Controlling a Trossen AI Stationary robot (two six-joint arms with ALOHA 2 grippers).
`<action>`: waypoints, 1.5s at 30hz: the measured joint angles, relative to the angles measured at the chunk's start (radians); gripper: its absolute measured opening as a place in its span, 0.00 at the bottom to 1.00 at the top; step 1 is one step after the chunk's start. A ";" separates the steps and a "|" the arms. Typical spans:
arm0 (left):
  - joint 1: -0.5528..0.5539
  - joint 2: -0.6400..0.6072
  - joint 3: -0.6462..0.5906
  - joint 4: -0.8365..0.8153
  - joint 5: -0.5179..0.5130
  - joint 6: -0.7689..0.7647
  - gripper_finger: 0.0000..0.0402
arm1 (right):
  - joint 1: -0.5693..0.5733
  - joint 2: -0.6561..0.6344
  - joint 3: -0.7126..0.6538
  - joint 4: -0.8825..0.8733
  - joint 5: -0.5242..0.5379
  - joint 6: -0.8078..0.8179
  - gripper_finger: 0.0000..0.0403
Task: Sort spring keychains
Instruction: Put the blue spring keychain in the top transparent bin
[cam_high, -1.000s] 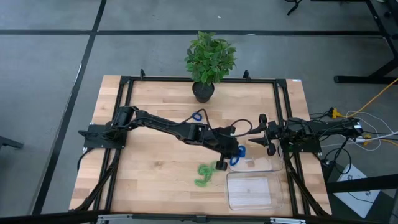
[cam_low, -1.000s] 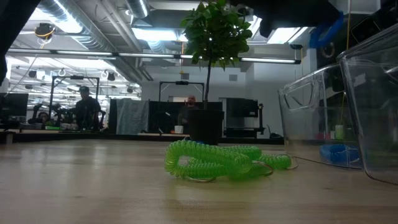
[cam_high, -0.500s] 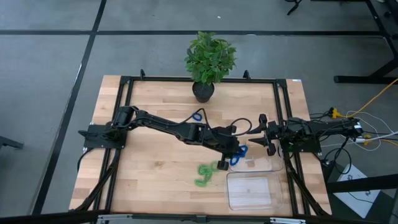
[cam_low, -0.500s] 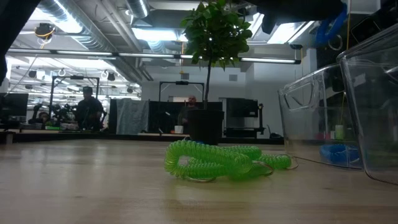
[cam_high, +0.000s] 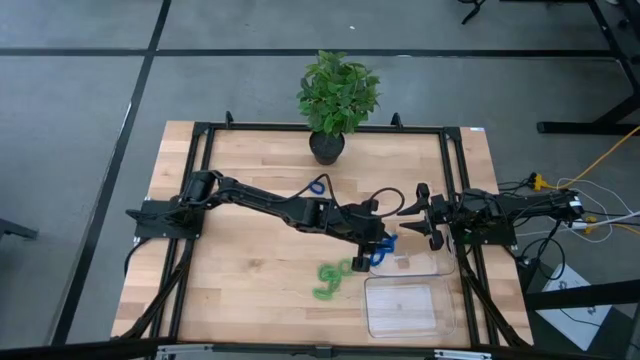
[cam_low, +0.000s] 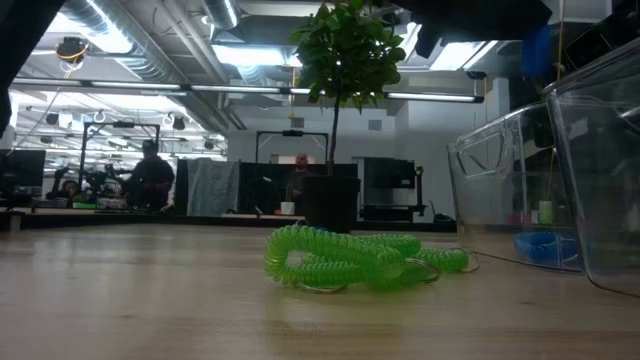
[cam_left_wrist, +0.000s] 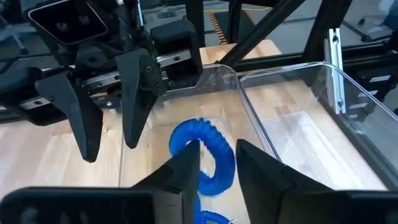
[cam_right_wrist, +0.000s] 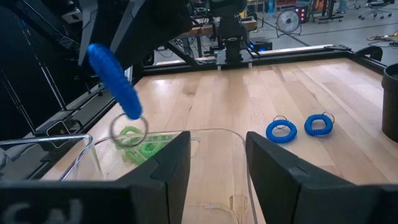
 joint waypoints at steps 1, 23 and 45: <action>0.000 0.000 0.000 0.000 0.000 0.000 0.27 | 0.000 0.000 0.000 0.000 0.000 0.000 0.38; -0.006 -0.031 -0.001 -0.102 0.043 0.000 0.32 | 0.000 0.000 0.000 0.000 0.000 0.000 0.38; 0.041 -0.270 0.000 -0.538 -0.047 0.081 0.31 | 0.000 0.000 0.000 0.000 0.000 0.000 0.38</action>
